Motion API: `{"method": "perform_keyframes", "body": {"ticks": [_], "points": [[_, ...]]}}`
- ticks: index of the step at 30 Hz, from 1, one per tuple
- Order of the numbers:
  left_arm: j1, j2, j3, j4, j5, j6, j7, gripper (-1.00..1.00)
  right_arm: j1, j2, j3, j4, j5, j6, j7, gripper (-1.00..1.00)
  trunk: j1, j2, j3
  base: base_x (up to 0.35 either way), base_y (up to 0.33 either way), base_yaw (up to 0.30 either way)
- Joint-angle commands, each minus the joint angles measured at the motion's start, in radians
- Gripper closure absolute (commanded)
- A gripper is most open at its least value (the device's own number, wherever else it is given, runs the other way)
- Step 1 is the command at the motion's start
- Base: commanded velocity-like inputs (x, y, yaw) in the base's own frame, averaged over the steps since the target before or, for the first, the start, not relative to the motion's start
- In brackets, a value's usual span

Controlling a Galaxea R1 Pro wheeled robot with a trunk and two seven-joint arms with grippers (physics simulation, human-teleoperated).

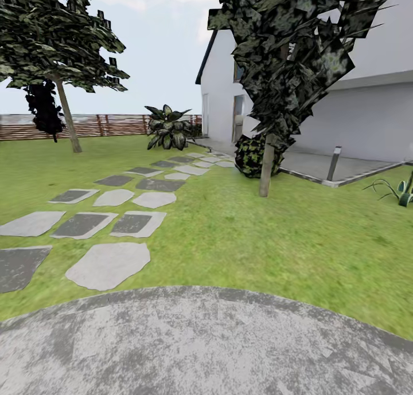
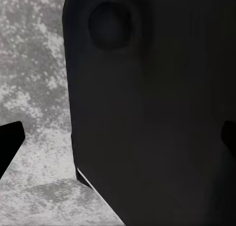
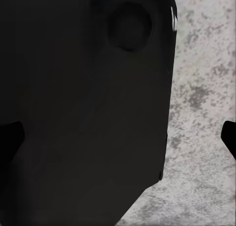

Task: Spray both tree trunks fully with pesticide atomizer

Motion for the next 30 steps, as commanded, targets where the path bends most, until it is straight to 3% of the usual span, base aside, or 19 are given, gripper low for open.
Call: {"method": "perform_keyframes", "body": {"ticks": [1,3,5,10,14,24,30], "points": [[-0.006,0.006,0.006,-0.006,0.005,-0.006,-0.006,-1.00,-0.006,-0.006,-0.001,-0.006,0.003,-0.006,-0.006,-1.00,0.000,0.000,0.000,0.000,0.000,0.000],[-0.017,0.017,0.018,-0.017,0.000,-0.017,-0.003,-1.00,-0.017,-0.017,0.001,-0.017,0.004,-0.017,-0.004,-1.00,0.000,0.000,0.000,0.000,0.000,0.000],[-0.029,0.028,0.024,-0.029,-0.001,-0.028,-0.002,-1.00,-0.029,-0.012,0.002,-0.029,0.005,-0.028,-0.003,-1.00,0.000,0.000,0.000,0.000,0.000,0.000],[-0.012,0.000,-0.005,-0.056,0.003,-0.006,0.002,-1.00,-0.058,0.015,-0.001,-0.057,0.004,-0.026,-0.003,-1.00,0.000,0.000,0.000,0.000,0.000,0.000],[0.011,-0.023,-0.018,-0.065,0.010,0.016,-0.004,-1.00,-0.081,0.018,0.000,-0.080,0.003,-0.025,-0.001,-1.00,0.000,0.000,0.000,0.000,0.000,0.000],[0.068,-0.021,-0.021,-0.066,0.010,0.022,-0.009,-1.00,-0.081,0.017,-0.002,-0.136,0.005,-0.023,-0.003,-1.00,0.000,0.000,0.000,0.000,0.000,0.000],[0.078,-0.021,-0.022,-0.066,0.010,0.020,-0.008,-1.00,-0.081,0.017,0.002,-0.144,0.007,-0.024,-0.004,-1.00,0.023,-0.042,-0.019,0.000,0.000,0.000]]}}
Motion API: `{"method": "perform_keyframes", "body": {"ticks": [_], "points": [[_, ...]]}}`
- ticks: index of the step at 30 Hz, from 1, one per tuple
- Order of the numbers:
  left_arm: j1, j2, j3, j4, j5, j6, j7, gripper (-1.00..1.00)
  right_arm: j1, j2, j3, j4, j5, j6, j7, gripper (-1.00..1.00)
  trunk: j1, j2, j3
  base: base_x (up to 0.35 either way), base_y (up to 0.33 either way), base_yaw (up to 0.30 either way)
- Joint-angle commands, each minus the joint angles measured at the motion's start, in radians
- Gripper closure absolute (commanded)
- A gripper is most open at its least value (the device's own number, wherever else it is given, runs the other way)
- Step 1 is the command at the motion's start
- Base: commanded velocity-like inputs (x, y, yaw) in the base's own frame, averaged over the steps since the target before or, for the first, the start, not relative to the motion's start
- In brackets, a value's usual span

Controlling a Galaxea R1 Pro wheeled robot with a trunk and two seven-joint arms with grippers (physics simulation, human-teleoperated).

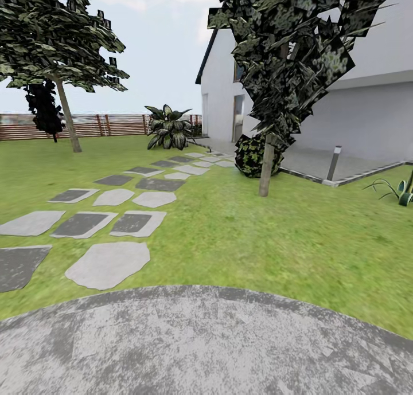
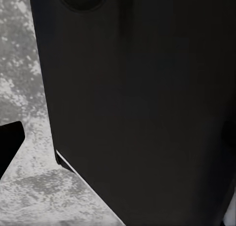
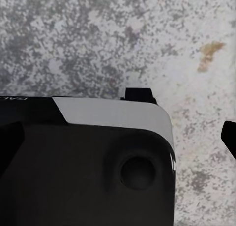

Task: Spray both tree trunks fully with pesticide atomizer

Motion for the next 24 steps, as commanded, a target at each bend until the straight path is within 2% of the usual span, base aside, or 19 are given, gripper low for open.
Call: {"method": "perform_keyframes", "body": {"ticks": [1,5,9,10,11,19,24], "points": [[0.000,0.000,-0.001,-0.001,0.000,0.000,0.001,-1.00,0.000,0.000,0.000,0.000,0.000,0.000,0.000,-1.00,0.004,-0.007,-0.003,0.000,0.000,0.000],[-0.006,-0.001,-0.003,-0.014,-0.001,0.002,0.011,-1.00,0.000,-0.001,-0.002,-0.001,0.000,-0.002,0.000,-1.00,0.019,-0.035,-0.016,0.000,0.000,0.000],[-0.073,-0.002,-0.003,-0.018,-0.001,0.003,0.014,-1.00,0.000,-0.004,-0.003,-0.017,0.000,-0.005,0.000,-1.00,0.035,-0.063,-0.028,0.000,0.000,0.000],[-0.115,-0.002,-0.004,-0.018,-0.002,0.002,0.014,-1.00,0.000,-0.009,-0.002,-0.057,0.001,-0.006,-0.001,-1.00,0.038,-0.070,-0.031,0.000,0.000,0.000],[-0.134,-0.002,-0.004,-0.018,-0.002,0.002,0.014,-1.00,0.000,-0.013,-0.002,-0.082,0.001,-0.006,-0.001,-1.00,0.042,-0.077,-0.035,0.000,0.000,0.000],[-0.256,-0.009,-0.003,-0.019,-0.001,0.003,0.014,-1.00,-0.002,-0.062,-0.003,-0.267,0.001,-0.009,-0.003,-1.00,0.073,-0.133,-0.060,0.000,0.000,0.000],[-0.329,-0.015,-0.003,-0.019,-0.001,0.002,0.014,-1.00,-0.002,-0.071,-0.005,-0.370,0.001,-0.057,-0.002,-1.00,0.092,-0.168,-0.075,0.000,0.000,0.000]]}}
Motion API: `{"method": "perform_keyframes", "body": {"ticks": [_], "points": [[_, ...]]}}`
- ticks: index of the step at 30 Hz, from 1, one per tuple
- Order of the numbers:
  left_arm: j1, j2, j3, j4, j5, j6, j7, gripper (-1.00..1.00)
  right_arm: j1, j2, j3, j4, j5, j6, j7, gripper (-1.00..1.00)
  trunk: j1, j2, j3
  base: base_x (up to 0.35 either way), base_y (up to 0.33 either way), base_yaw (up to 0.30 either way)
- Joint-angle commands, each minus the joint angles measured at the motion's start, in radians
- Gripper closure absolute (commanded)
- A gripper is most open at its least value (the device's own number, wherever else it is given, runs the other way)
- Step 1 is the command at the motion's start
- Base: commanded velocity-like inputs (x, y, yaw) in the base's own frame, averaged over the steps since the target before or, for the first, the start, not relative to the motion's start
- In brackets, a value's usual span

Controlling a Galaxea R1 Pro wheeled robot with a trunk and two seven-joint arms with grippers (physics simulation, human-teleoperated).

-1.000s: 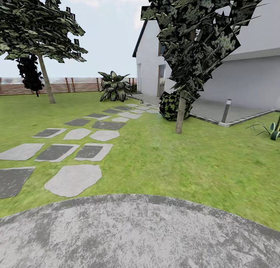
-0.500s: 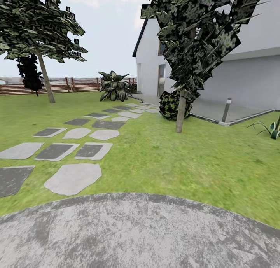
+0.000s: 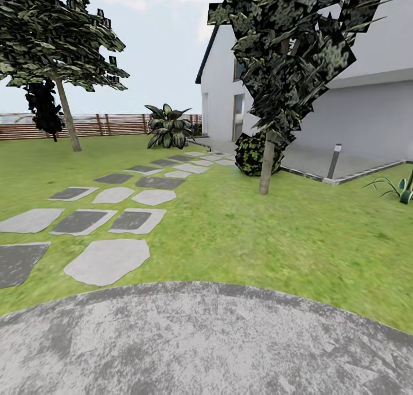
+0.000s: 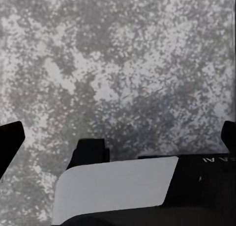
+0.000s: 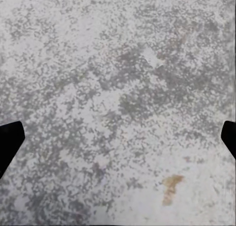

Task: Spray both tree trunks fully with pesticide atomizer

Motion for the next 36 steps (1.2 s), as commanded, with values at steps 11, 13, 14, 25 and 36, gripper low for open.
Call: {"method": "perform_keyframes", "body": {"ticks": [11,13,14,25,36], "points": [[-0.108,-0.005,0.006,-0.063,0.001,-0.011,0.003,-1.00,-0.003,-0.002,-0.002,-0.034,-0.003,-0.176,0.001,-1.00,0.042,-0.077,-0.035,0.000,0.000,0.000],[-0.107,-0.001,0.008,-0.099,0.001,-0.013,0.003,-1.00,-0.003,-0.002,-0.002,-0.031,-0.001,-0.182,0.001,-1.00,0.046,-0.084,-0.038,0.000,0.000,0.000],[-0.105,0.001,0.009,-0.105,0.001,-0.014,0.002,-1.00,-0.003,-0.002,-0.002,-0.030,-0.001,-0.183,0.001,-1.00,0.046,-0.084,-0.038,0.000,0.000,0.000],[-0.100,0.016,0.006,-0.125,-0.002,-0.166,0.003,-1.00,-0.003,-0.003,0.000,-0.027,0.000,-0.186,0.002,-1.00,0.046,-0.084,-0.038,0.000,0.000,0.000],[-0.099,0.031,0.007,-0.121,-0.001,-0.190,0.005,-1.00,-0.002,-0.001,0.000,-0.015,-0.001,-0.186,0.001,-1.00,0.073,-0.133,-0.069,0.000,0.000,0.000]]}}
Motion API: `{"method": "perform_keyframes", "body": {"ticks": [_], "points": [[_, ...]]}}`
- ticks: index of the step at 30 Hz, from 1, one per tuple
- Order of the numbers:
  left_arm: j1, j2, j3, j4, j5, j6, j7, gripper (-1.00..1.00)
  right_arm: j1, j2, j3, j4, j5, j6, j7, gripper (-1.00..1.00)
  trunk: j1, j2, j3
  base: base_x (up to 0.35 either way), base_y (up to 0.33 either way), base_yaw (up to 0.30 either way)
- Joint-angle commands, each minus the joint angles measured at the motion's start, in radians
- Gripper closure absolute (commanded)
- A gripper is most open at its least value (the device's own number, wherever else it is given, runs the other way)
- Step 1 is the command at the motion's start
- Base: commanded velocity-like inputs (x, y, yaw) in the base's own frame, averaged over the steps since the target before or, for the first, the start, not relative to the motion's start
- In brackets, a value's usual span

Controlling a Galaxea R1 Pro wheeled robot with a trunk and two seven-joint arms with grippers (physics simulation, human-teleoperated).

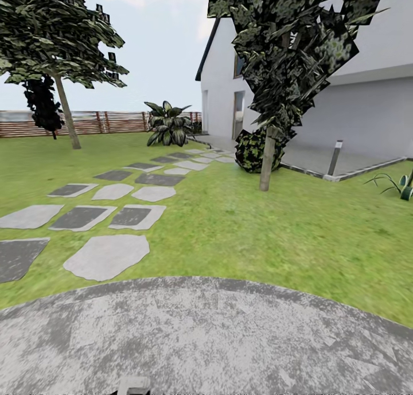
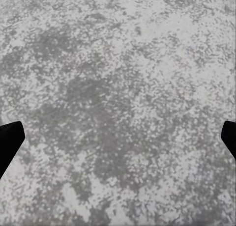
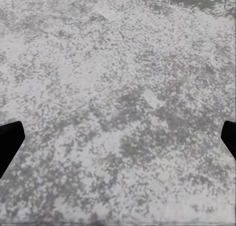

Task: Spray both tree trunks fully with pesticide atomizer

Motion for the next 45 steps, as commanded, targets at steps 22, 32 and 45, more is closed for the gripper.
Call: {"method": "perform_keyframes", "body": {"ticks": [22,32,45], "points": [[0.000,0.001,0.000,0.004,0.001,-0.001,0.002,-1.00,0.000,0.000,-0.001,0.027,0.000,0.000,0.000,-1.00,0.084,-0.154,-0.104,0.000,0.000,0.000],[0.000,0.028,-0.001,0.003,0.107,-0.008,-0.001,-1.00,0.000,0.000,-0.003,0.026,0.000,-0.001,-0.001,-1.00,0.123,-0.224,-0.151,0.000,0.000,0.013],[0.000,0.028,-0.004,0.005,0.111,-0.010,-0.002,-1.00,-0.001,0.000,-0.001,0.027,0.000,-0.001,-0.002,-1.00,0.173,-0.315,-0.211,0.000,0.000,0.141]]}}
